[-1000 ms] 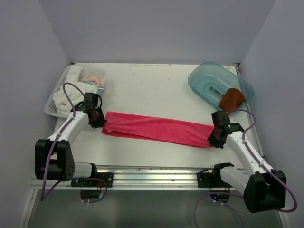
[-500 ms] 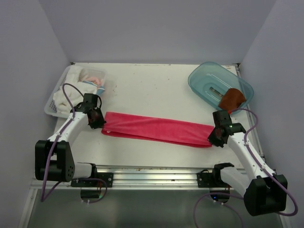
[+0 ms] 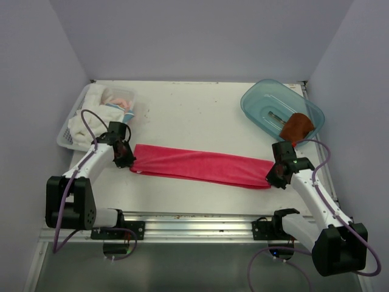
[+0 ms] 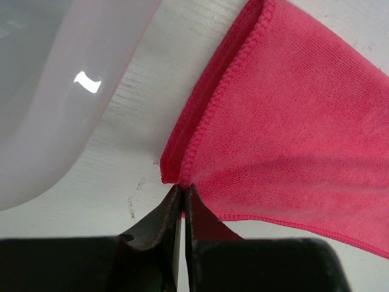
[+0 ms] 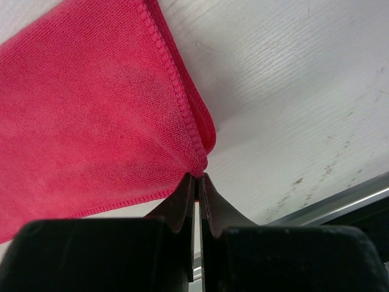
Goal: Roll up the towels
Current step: Fold the towel
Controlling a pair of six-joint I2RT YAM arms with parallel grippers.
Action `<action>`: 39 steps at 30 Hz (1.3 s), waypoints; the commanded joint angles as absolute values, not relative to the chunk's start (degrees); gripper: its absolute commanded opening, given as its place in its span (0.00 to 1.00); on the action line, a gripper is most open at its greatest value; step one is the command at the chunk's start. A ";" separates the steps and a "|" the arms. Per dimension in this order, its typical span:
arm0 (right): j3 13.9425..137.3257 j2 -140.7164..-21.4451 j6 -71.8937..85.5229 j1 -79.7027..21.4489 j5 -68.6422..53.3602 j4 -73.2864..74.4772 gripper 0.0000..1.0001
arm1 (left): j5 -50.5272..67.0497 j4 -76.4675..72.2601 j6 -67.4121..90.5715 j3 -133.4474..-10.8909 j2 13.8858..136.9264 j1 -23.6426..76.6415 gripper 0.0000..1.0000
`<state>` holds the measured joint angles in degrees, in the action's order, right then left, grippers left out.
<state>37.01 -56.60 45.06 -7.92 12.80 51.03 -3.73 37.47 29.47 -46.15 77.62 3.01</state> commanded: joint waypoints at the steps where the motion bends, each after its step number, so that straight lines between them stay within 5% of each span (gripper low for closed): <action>1: 36.83 -56.86 45.70 -7.73 13.80 50.63 0.01 | -5.45 38.32 30.94 -46.93 79.36 2.37 0.11; 2: 36.74 -56.87 45.44 -7.73 13.45 50.45 0.12 | -5.36 38.49 30.94 -47.11 79.89 2.37 0.18; 3: 36.83 -56.78 45.35 -7.73 13.53 50.54 0.18 | -5.10 38.58 31.02 -47.37 80.24 2.37 0.36; 5: 37.52 -56.34 44.91 -7.73 13.88 51.15 0.36 | -4.75 38.93 30.94 -48.34 80.51 2.37 0.40; 9: 39.72 -55.11 44.30 -7.73 15.55 51.86 0.48 | -5.27 39.64 30.50 -50.36 78.14 2.37 0.43; 12: 41.13 -56.07 43.16 -7.73 16.61 49.76 0.44 | -6.15 39.38 30.32 -52.38 75.77 3.86 0.45; 20: 47.53 -69.93 38.68 -8.79 10.45 41.23 0.11 | -2.56 32.97 31.12 -56.77 81.55 12.57 0.42; 39: 47.90 -89.56 36.83 -5.02 14.24 32.61 0.09 | -5.89 28.12 27.86 -63.81 104.33 9.32 0.39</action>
<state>48.51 -88.58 37.65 -6.90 12.21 35.16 -3.44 29.43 28.95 -63.05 102.24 11.38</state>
